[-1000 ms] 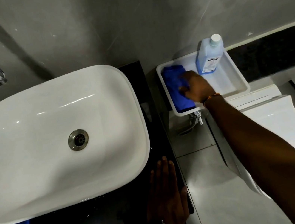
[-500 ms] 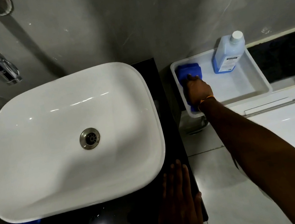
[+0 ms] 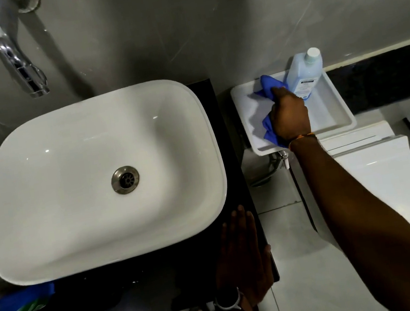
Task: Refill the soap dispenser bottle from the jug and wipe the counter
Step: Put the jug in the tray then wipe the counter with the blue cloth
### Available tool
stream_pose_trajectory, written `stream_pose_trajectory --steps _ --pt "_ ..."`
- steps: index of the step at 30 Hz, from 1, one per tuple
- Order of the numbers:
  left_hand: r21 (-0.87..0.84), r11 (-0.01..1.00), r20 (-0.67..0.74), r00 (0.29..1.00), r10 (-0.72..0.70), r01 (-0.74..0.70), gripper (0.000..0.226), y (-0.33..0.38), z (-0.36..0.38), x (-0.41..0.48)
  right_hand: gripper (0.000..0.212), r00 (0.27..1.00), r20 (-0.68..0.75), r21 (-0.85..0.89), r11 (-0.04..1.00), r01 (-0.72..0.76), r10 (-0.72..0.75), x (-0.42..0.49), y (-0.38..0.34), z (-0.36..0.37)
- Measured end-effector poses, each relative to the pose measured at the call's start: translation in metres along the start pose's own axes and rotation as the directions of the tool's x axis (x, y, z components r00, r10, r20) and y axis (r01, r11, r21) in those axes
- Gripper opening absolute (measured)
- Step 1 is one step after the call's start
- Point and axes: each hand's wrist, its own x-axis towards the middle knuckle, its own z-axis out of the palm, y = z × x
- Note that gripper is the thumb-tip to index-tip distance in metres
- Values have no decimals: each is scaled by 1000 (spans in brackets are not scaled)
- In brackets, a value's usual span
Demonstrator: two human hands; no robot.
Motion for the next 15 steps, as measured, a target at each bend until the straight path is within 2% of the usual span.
stream_pose_trajectory --steps 3,5,7,10,13,15 --pt "-6 1000 -13 1000 7 -8 72 -1 2 1 47 997 -33 101 992 70 -67 -46 -18 -20" --pt "-7 1000 -19 1000 14 -14 73 -1 0 0 48 990 11 195 972 134 -139 -89 -32 -29" --pt "-18 1000 -24 1000 16 -16 76 0 -5 -2 49 977 38 189 961 200 -211 -130 -41 -33" --pt "-52 999 -57 998 2 -5 75 -4 -14 -13 52 947 161 190 950 248 -280 -185 -49 -25" --pt "-51 998 -86 995 -44 40 77 -31 -19 -48 60 865 339 197 927 319 -369 -239 -61 -2" --pt "-18 997 -117 990 -76 75 78 -62 -19 -78 59 847 361 146 921 362 -390 -273 -69 14"
